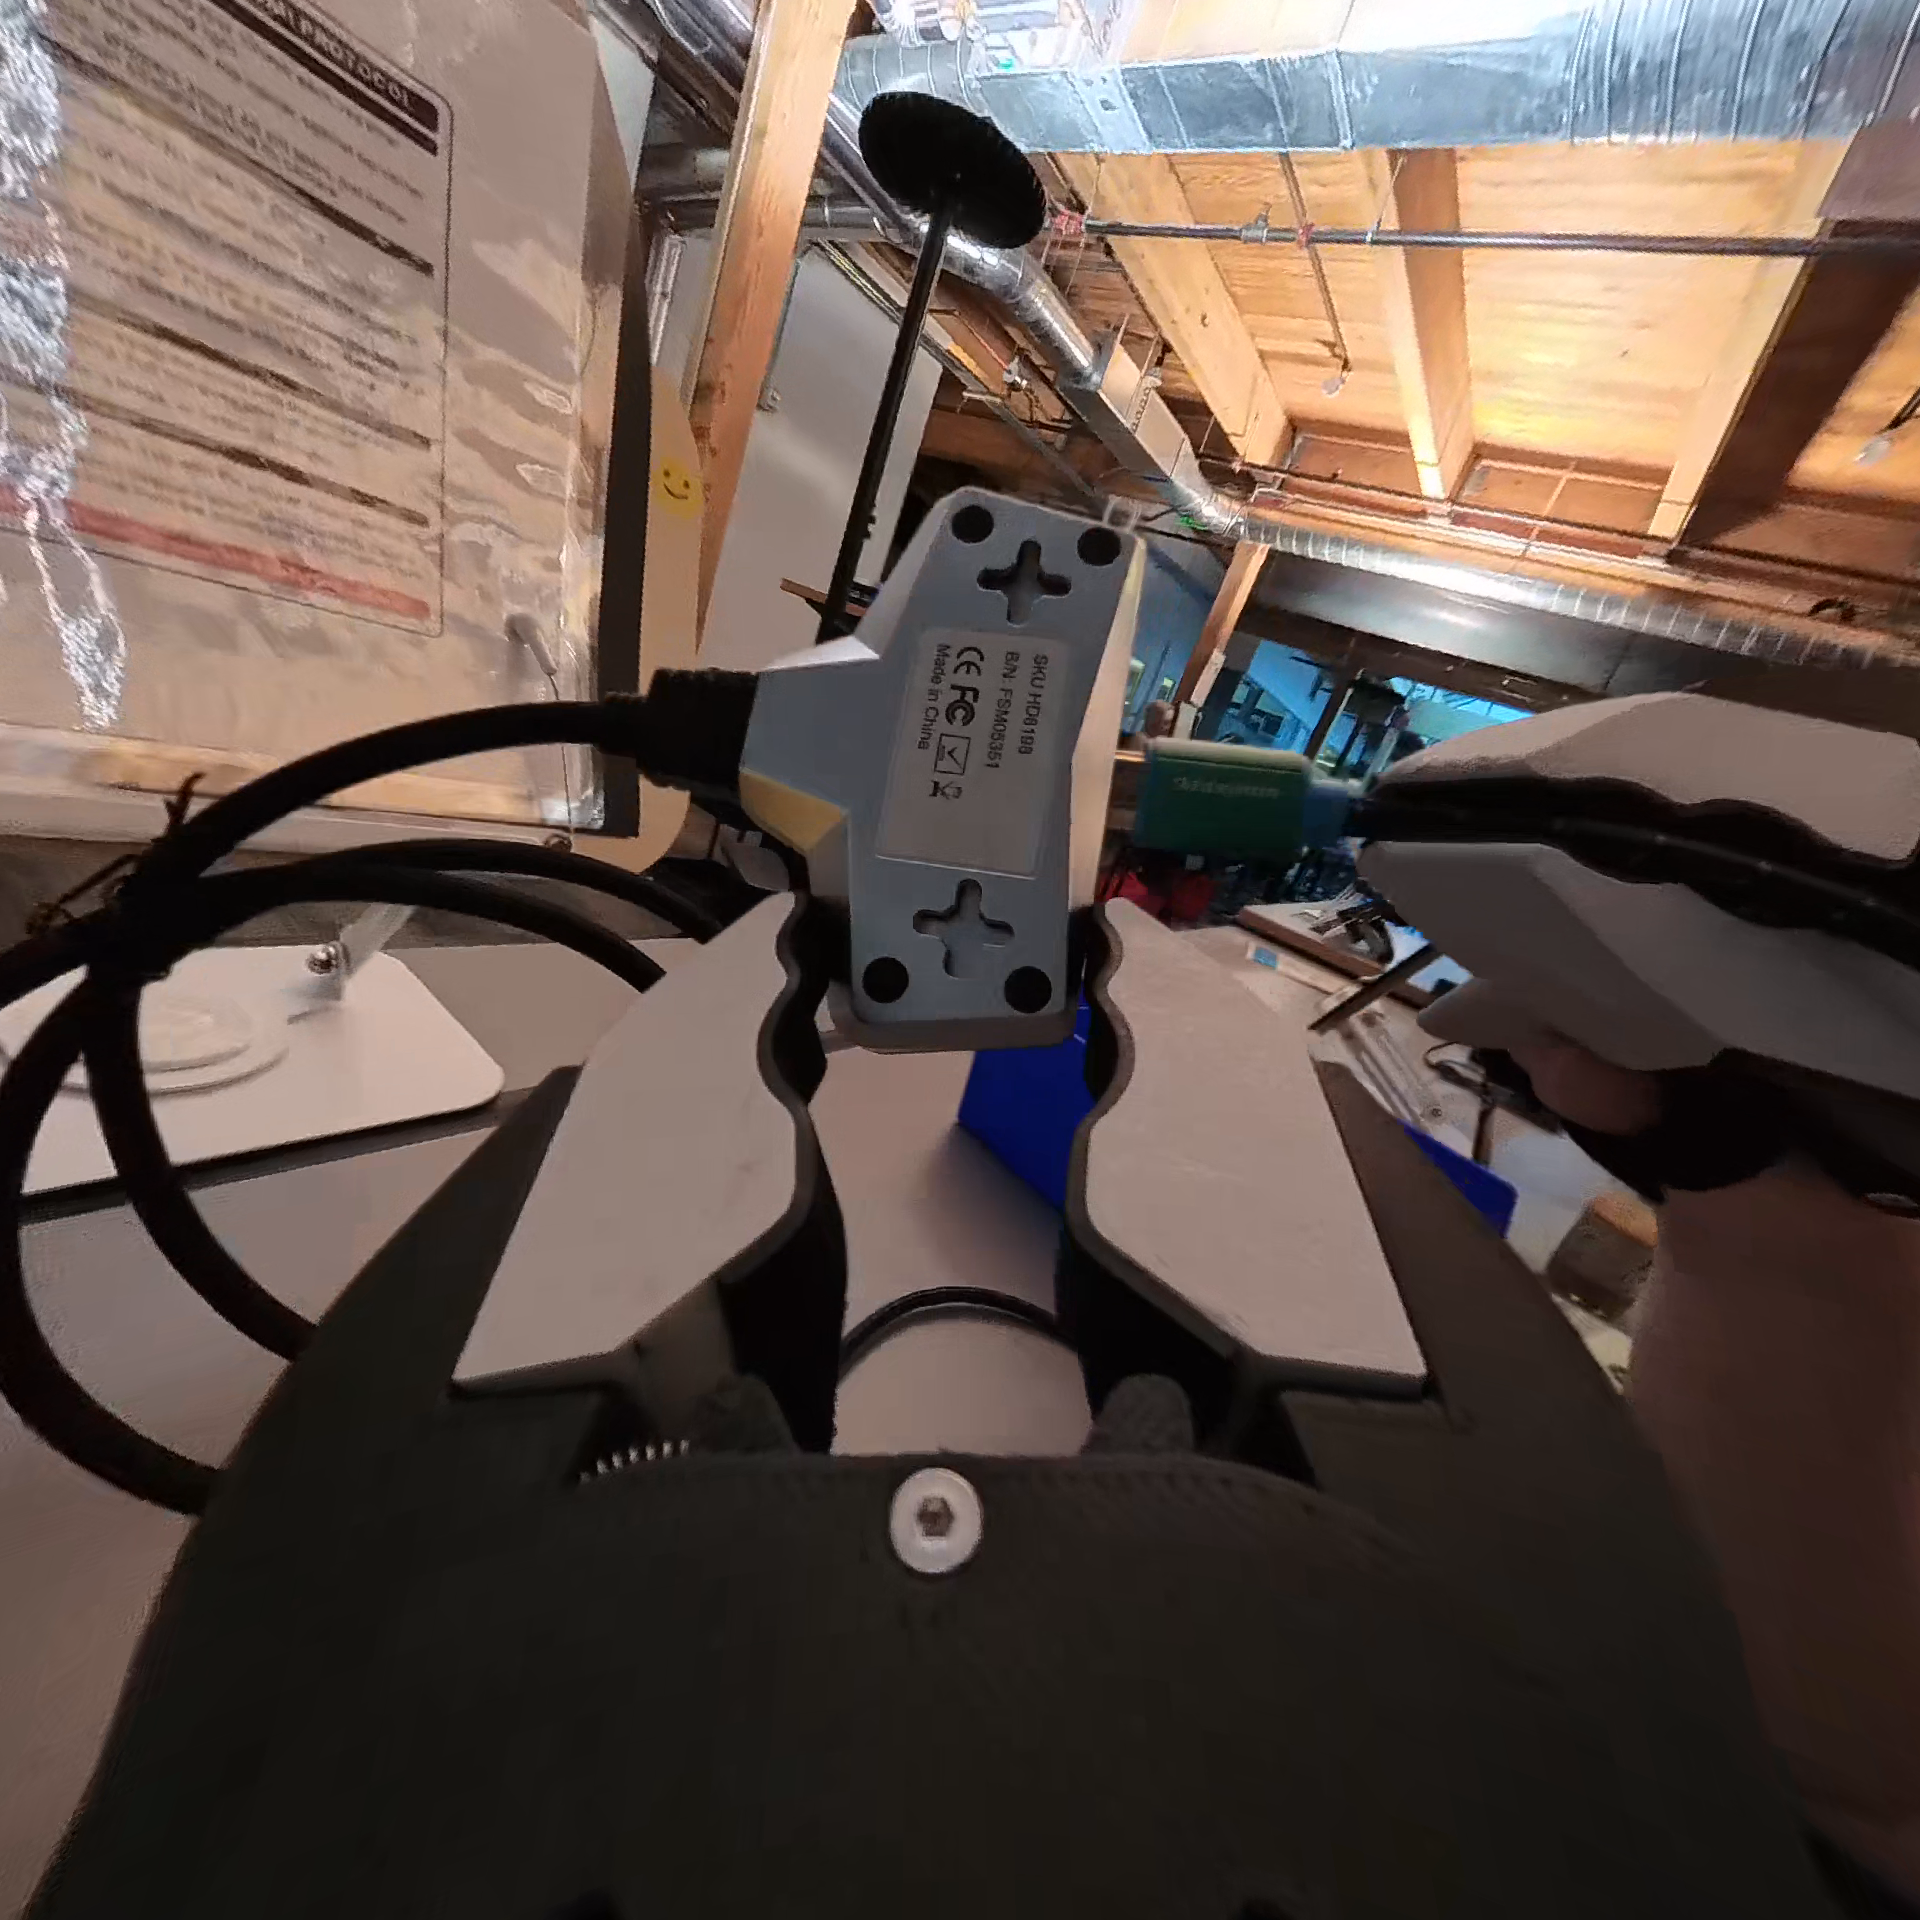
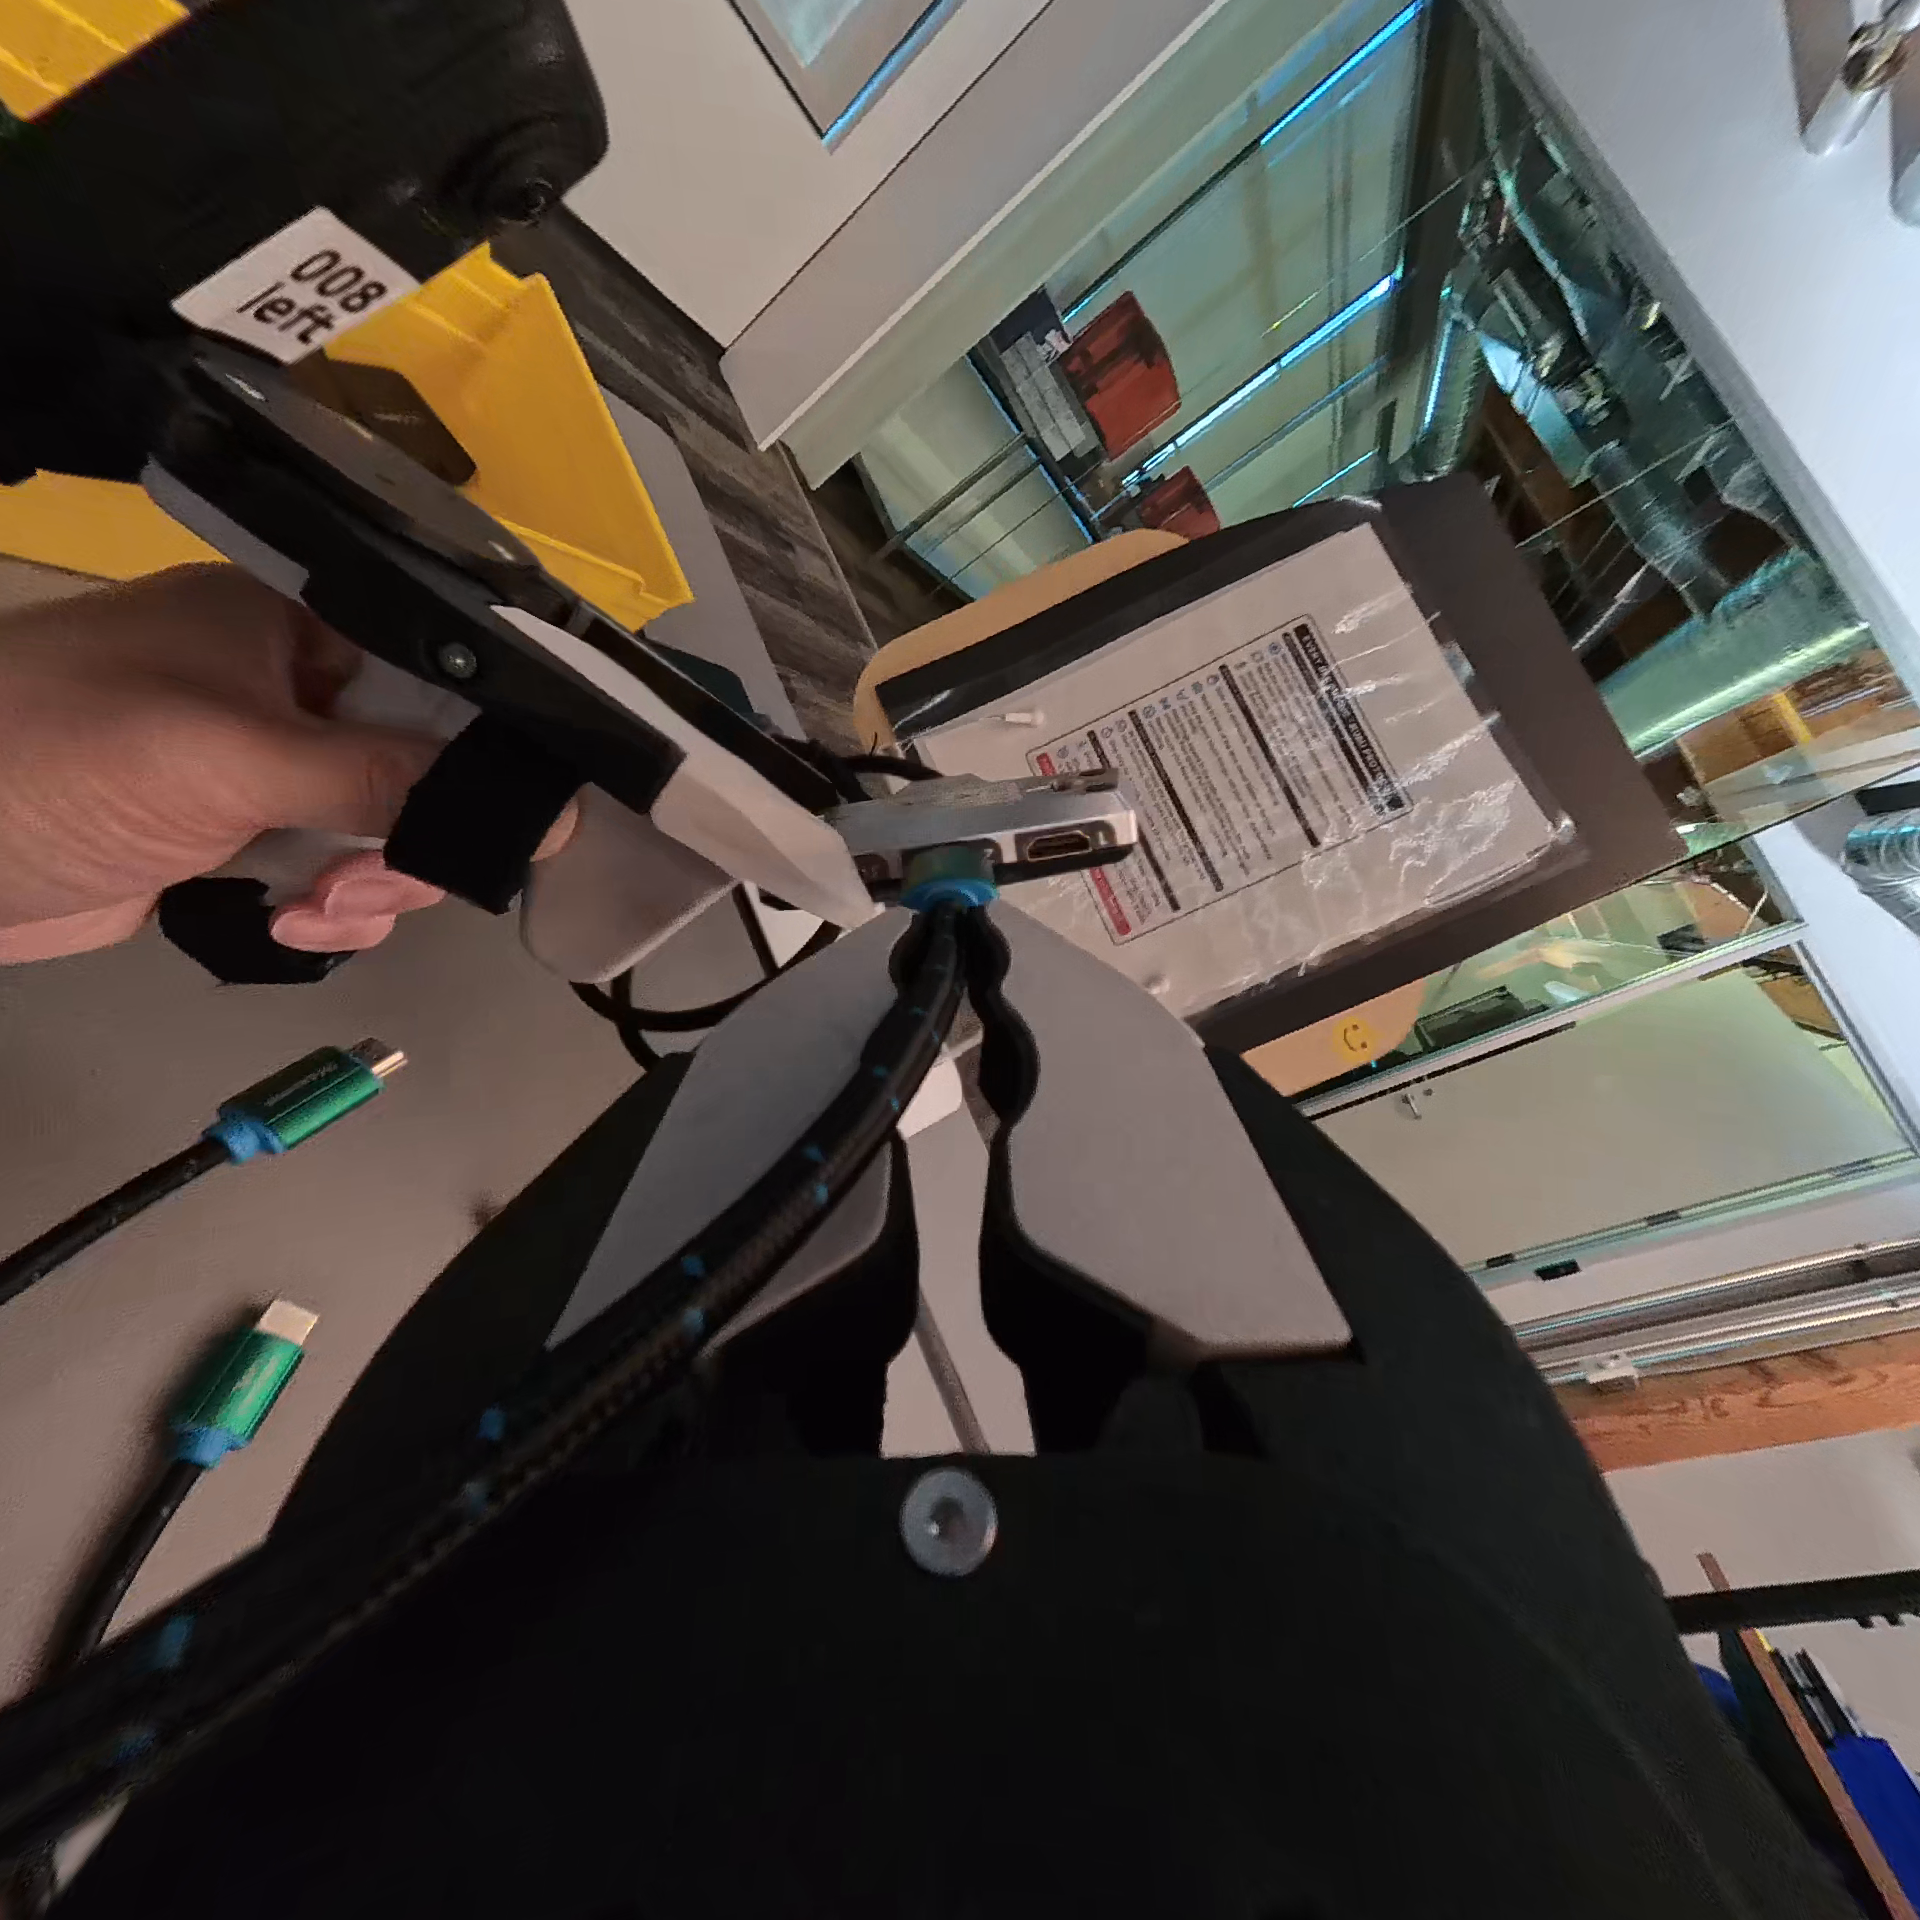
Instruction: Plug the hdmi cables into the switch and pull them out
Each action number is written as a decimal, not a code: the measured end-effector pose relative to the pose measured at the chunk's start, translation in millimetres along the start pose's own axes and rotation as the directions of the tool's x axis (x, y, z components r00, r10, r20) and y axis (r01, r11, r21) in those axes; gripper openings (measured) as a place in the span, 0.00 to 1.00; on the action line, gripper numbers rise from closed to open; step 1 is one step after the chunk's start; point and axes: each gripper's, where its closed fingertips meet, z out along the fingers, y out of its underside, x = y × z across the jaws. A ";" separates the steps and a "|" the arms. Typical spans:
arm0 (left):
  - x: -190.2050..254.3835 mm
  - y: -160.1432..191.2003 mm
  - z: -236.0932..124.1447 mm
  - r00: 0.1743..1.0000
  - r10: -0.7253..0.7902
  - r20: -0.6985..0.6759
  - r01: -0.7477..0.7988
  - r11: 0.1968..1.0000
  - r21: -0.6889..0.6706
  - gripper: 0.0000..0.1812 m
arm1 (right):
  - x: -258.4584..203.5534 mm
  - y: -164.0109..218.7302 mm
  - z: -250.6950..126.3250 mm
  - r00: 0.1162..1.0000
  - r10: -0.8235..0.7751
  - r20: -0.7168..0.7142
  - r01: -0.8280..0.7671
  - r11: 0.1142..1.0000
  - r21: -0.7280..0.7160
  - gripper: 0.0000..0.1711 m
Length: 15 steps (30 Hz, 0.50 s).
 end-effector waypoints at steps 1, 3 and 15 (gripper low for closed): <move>-0.2 -1.8 -0.6 1.000 0.006 0.005 -0.006 1.000 -0.001 0.26 | -0.1 -1.2 0.8 1.000 -0.001 -0.008 0.002 1.000 0.011 0.04; -0.2 -5.3 -1.9 1.000 0.012 -0.004 -0.012 1.000 -0.005 0.26 | 0.4 -4.9 1.4 1.000 0.016 -0.018 -0.015 0.999 0.047 0.04; 24.6 -48.0 -12.1 0.946 0.324 -0.018 -0.324 0.946 -0.014 0.26 | 13.9 -34.7 -18.6 0.991 0.069 -0.112 -0.038 0.966 0.255 0.05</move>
